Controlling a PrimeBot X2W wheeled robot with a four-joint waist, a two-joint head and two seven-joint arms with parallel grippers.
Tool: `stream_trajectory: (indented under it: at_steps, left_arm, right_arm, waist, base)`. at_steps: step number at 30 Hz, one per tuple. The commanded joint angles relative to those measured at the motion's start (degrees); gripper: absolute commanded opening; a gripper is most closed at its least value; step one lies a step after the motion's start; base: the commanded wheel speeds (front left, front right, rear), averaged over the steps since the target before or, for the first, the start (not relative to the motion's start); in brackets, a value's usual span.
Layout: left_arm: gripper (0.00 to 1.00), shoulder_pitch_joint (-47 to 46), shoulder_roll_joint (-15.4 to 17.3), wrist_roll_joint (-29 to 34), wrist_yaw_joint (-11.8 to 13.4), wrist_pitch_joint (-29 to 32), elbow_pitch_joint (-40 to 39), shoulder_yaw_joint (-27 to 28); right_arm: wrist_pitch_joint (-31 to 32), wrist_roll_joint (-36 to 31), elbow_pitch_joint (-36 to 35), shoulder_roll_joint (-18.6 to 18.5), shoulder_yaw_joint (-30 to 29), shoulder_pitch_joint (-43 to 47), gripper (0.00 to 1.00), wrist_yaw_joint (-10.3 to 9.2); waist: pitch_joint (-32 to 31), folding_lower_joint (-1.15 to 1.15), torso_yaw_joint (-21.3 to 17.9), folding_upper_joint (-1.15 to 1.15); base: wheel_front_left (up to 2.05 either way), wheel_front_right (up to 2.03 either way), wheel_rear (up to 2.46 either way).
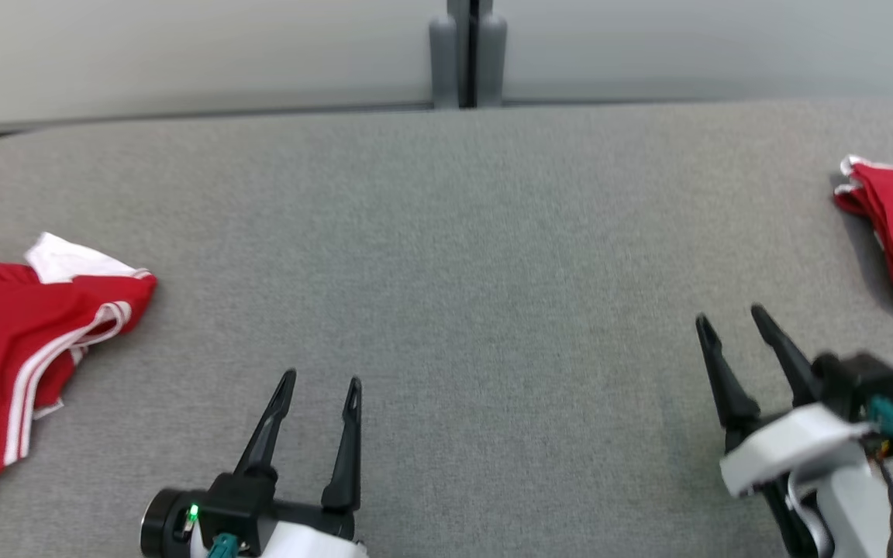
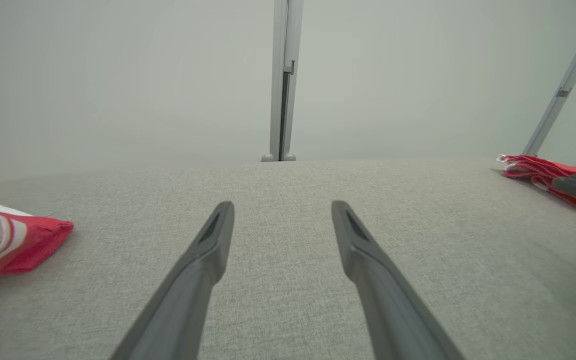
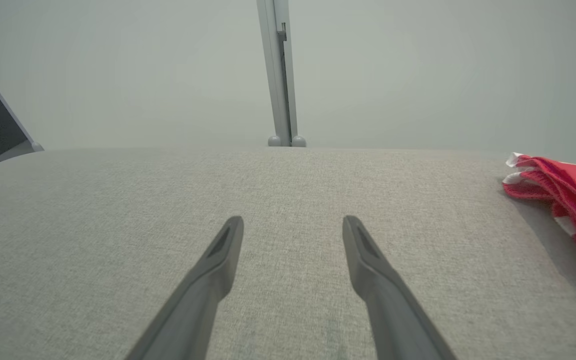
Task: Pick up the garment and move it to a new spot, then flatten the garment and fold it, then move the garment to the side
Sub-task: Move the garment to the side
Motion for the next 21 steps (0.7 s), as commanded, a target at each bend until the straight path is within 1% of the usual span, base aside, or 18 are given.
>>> stream_trajectory:
  at_steps: [1,2,3,5,7,10,12,14,16,21]
  left_arm:
    - [1.0,1.95,0.1,-0.79,0.51,-0.01,0.38,0.8]
    - [1.0,2.92,0.12,-1.06,0.66,-0.01,0.71,1.2]
    - [1.0,2.92,0.12,-1.06,0.66,-0.01,0.71,1.2]
    - [1.0,4.6,0.11,-1.09,0.52,-0.01,1.51,1.84]
    - [1.0,5.67,0.11,-1.07,0.58,-0.01,1.88,2.67]
    - [1.0,7.58,0.12,-0.85,0.96,-0.01,2.56,3.66]
    - [1.0,8.35,0.12,-0.6,1.36,-0.01,2.5,4.16]
    - [1.0,9.13,0.11,-0.46,1.78,-0.01,1.86,4.55]
    - [1.0,9.89,0.13,-0.25,2.25,-0.01,1.1,4.96]
    - [1.0,11.31,0.13,-0.08,2.3,-0.01,0.2,6.21]
  right_arm:
    - [-0.29,-5.28,-2.9,2.42,-4.91,5.45,1.0,-0.15]
    - [-0.29,-7.66,-4.74,4.49,-7.79,8.09,1.0,-0.14]
    - [-0.29,-7.66,-4.74,4.49,-7.79,8.09,1.0,-0.14]
    - [-0.19,-12.57,-8.18,7.62,-11.97,13.01,1.0,-0.13]
    - [-0.19,-16.54,-11.75,10.19,-14.86,16.85,1.0,-0.13]
    - [-0.19,-20.18,-16.13,12.33,-17.18,21.49,1.0,-0.14]
    - [-0.19,-21.38,-18.43,13.07,-17.55,23.69,1.0,-0.14]
    - [-0.19,-21.17,-20.31,13.4,-16.86,25.38,1.0,-0.14]
    - [-0.2,-20.75,-22.33,13.14,-16.41,26.47,1.0,-0.14]
    - [-0.19,-18.31,-25.88,12.15,-14.95,28.55,1.0,-0.14]
  waist:
    - [-6.33,0.0,2.79,0.0]
    - [-7.46,0.0,2.91,0.0]
    - [-7.46,0.0,2.91,0.0]
    - [-9.53,0.0,3.03,0.0]
    - [-10.65,0.0,2.91,0.0]
    - [-12.03,0.0,2.69,0.0]
    - [-12.74,0.0,2.5,0.0]
    - [-13.27,0.0,2.35,0.0]
    - [-13.63,0.0,2.28,0.0]
    - [-14.39,0.0,2.06,0.0]
  base:
    - [0.0,0.0,0.0]
    - [0.0,0.0,0.0]
    - [0.0,0.0,0.0]
    - [0.0,0.0,0.0]
    - [0.0,0.0,0.0]
    - [0.0,0.0,0.0]
    - [0.0,0.0,0.0]
    - [0.0,0.0,0.0]
    - [0.0,0.0,0.0]
    - [0.0,0.0,0.0]
